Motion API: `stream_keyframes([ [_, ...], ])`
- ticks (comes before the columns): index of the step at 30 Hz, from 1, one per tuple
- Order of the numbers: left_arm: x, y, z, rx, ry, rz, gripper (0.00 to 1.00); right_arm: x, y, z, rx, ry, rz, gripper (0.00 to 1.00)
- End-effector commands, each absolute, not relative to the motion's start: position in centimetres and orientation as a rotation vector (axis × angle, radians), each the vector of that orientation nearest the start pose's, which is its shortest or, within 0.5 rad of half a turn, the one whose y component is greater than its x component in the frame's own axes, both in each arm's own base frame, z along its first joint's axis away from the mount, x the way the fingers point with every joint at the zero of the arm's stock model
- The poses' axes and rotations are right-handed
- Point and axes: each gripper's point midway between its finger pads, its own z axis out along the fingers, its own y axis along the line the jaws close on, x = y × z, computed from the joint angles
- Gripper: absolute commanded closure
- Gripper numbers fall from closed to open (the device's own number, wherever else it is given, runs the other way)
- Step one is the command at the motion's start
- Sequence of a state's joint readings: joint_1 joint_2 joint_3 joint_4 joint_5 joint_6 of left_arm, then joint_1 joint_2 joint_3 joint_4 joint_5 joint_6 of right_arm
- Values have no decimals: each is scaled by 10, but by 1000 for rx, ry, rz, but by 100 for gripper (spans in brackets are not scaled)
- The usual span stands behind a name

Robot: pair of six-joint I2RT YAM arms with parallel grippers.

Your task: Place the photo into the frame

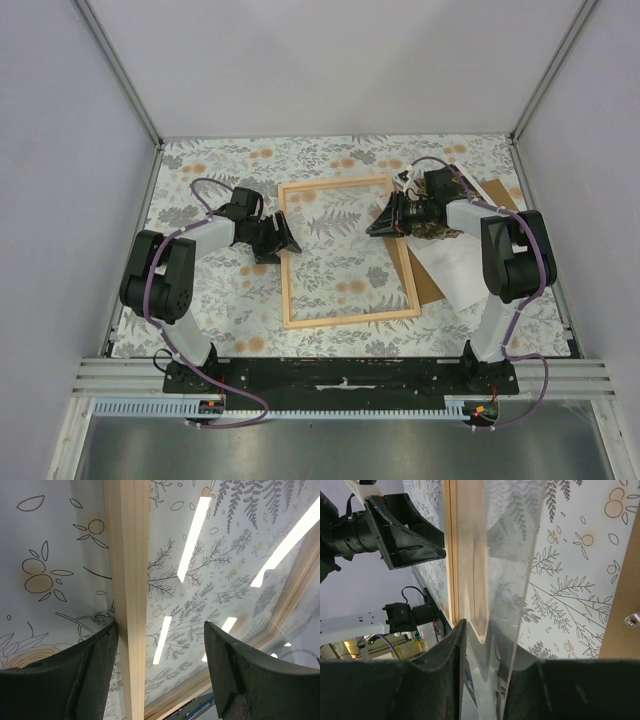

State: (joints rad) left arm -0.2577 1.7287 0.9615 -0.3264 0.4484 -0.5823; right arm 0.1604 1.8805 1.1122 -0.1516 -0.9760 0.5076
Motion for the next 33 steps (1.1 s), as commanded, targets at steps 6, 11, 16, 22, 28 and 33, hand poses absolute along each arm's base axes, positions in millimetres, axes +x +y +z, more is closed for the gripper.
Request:
stream_keyframes([
  [6,313,-187,37,-334,2743,-874,25,338,214,84,-25,2504,1476,54],
  [11,312,-187,35,-345,2743,-868,25,330,214,85,-23,2500,1479,49],
  [16,311,-185,35,-354,2741,-865,25,326,213,82,-15,2504,1480,56],
  [22,309,-185,34,-354,2744,-868,25,322,215,85,-5,2484,1528,66],
  [28,310,-186,39,-346,2730,-879,25,323,219,97,1,2465,1578,67],
  [33,308,-185,37,-352,2735,-872,25,322,216,92,3,2474,1541,61],
])
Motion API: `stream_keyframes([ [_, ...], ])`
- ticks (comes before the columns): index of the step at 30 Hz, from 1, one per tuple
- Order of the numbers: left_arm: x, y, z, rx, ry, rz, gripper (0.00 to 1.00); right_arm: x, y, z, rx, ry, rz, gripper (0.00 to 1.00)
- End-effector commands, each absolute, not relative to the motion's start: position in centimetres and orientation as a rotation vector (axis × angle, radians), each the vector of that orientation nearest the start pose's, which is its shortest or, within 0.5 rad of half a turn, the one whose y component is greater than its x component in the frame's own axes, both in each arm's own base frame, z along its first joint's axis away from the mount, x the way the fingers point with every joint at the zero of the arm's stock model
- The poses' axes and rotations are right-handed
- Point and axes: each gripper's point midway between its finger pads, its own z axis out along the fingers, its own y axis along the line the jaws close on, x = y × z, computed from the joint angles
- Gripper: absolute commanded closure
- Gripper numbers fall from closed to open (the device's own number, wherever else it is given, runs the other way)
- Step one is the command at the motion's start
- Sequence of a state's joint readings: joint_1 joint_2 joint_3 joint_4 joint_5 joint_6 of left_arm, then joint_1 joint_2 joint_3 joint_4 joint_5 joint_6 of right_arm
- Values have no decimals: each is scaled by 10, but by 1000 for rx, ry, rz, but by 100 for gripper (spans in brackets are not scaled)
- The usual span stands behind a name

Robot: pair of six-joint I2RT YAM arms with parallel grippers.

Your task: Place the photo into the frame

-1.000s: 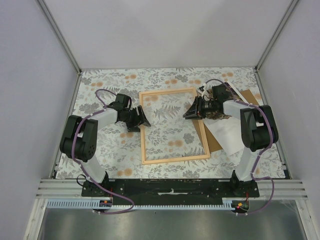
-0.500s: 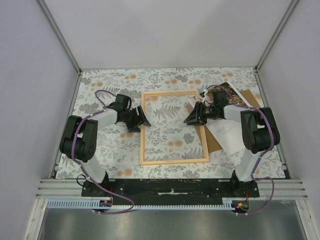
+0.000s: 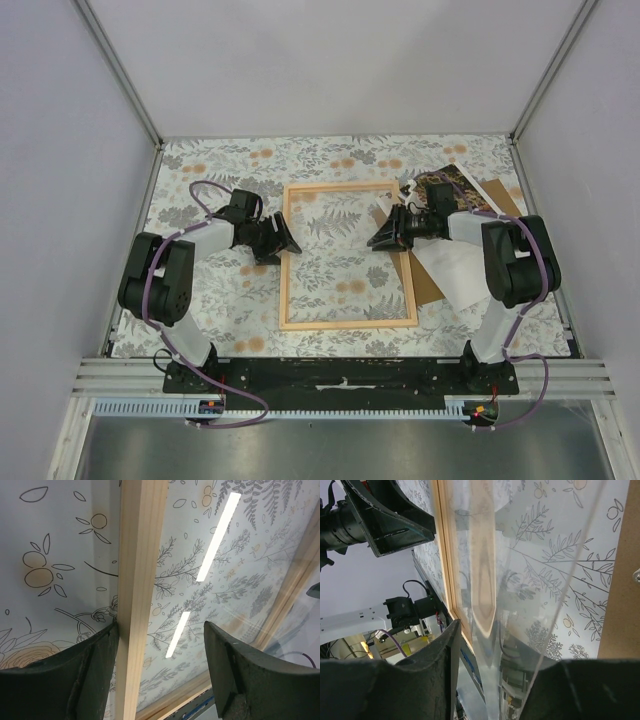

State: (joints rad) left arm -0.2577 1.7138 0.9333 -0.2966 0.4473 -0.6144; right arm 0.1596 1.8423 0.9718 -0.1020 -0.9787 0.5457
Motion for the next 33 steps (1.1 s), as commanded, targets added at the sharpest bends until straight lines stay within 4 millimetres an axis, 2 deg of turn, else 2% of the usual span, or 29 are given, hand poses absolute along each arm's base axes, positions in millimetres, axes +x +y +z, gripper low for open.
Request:
stream_keyframes([
  [1,307,-185,36,-349,2739,-873,25,322,216,90,7,2480,1532,59],
  [14,307,-177,27,-369,2766,-792,31,323,212,78,-6,2565,1340,40],
  [23,308,-167,21,-384,2798,-689,39,328,208,79,3,2583,1247,27],
  [33,306,-155,9,-408,2832,-579,43,333,201,83,25,2602,1154,20],
])
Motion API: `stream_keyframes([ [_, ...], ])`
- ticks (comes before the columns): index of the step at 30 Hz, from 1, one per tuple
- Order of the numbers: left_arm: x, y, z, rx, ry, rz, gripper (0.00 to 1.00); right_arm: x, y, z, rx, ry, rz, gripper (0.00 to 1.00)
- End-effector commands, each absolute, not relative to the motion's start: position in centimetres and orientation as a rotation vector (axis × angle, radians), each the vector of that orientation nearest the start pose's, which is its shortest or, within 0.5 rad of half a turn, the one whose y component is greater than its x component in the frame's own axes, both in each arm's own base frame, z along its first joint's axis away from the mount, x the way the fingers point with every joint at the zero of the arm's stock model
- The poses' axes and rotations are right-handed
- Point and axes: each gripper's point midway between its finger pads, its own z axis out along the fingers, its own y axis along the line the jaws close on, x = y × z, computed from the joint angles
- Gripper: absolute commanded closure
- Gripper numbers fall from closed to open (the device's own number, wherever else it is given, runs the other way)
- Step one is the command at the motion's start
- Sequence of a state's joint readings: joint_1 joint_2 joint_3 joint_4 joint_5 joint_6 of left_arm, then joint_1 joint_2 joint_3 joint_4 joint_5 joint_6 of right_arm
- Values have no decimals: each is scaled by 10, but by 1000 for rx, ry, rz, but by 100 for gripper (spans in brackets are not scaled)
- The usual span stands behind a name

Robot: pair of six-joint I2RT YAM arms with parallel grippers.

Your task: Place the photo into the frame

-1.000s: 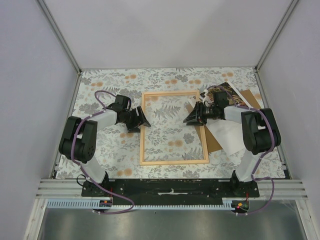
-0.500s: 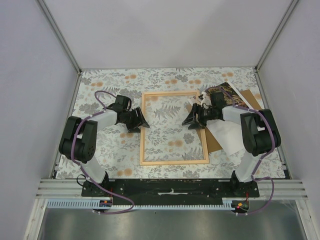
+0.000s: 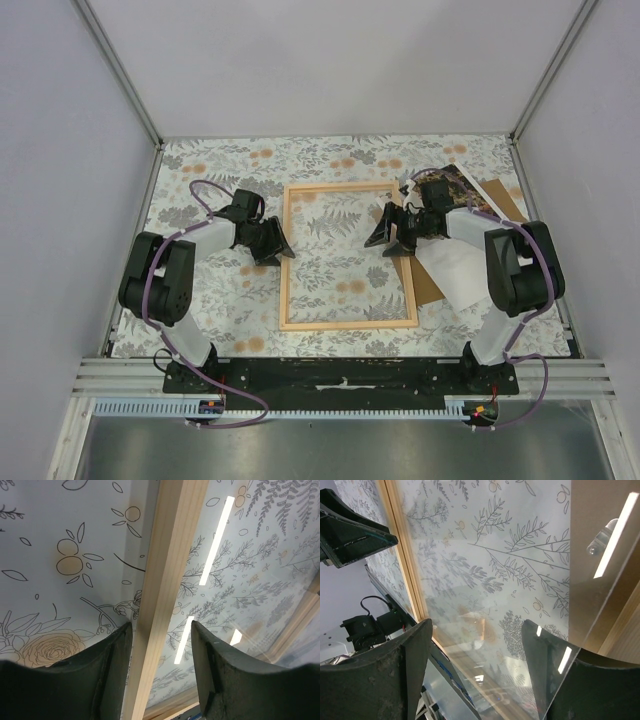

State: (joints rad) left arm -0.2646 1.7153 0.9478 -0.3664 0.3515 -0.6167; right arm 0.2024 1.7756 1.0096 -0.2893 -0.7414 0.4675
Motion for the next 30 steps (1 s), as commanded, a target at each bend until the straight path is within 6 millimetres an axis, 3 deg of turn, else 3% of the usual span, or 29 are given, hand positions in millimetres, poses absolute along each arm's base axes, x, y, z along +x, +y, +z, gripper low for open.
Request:
stream_keyframes([
  [1,306,-155,9,-408,2834,-574,43,333,200,83,25,2603,1149,21],
  [30,302,-149,3,-420,2851,-524,44,332,165,79,48,2692,870,18],
])
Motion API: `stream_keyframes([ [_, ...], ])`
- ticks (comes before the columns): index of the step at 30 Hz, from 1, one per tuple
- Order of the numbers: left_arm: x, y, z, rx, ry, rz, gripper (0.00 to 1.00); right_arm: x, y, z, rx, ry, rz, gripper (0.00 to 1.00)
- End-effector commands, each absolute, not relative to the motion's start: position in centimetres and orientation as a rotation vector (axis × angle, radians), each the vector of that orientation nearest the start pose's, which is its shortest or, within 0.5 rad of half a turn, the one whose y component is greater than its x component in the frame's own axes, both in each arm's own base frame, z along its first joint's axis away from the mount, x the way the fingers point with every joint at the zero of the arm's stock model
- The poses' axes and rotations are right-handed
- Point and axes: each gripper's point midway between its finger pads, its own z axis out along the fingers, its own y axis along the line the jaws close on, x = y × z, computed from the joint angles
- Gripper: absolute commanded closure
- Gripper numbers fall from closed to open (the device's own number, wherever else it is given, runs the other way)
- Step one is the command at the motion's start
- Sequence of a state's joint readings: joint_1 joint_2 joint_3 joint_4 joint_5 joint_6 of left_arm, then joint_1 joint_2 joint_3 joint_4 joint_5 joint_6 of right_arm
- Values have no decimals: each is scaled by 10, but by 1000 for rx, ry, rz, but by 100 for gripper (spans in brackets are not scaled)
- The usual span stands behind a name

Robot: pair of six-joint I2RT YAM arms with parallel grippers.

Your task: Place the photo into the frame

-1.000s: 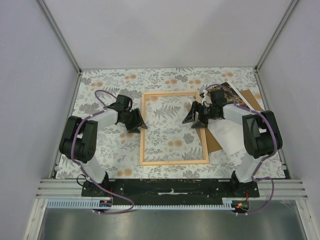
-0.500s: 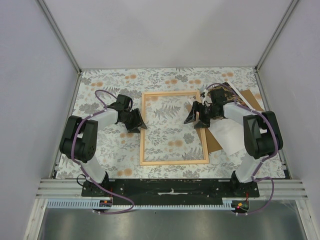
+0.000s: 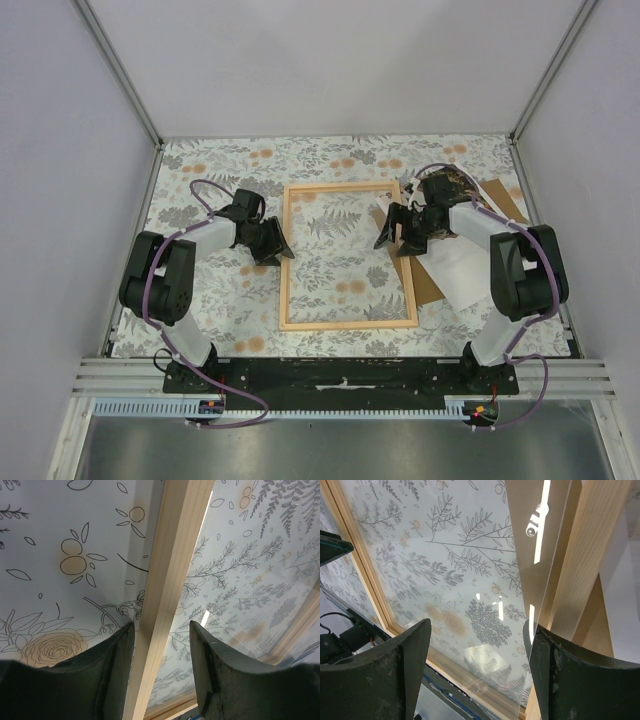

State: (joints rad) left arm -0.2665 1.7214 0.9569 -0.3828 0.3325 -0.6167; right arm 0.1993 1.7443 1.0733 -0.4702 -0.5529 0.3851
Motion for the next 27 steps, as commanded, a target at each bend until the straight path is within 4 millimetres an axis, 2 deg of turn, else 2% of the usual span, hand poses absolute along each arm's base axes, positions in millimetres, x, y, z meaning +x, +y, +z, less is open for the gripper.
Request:
stream_keyframes([
  [1,302,-149,3,-420,2850,-522,44,333,162,78,53,2693,860,19],
  [17,302,-149,4,-420,2849,-525,44,333,137,77,115,2703,744,18],
  [22,303,-150,6,-413,2841,-535,44,333,121,74,177,2711,604,20],
  [27,305,-151,9,-410,2832,-540,41,331,101,69,239,2706,423,29],
])
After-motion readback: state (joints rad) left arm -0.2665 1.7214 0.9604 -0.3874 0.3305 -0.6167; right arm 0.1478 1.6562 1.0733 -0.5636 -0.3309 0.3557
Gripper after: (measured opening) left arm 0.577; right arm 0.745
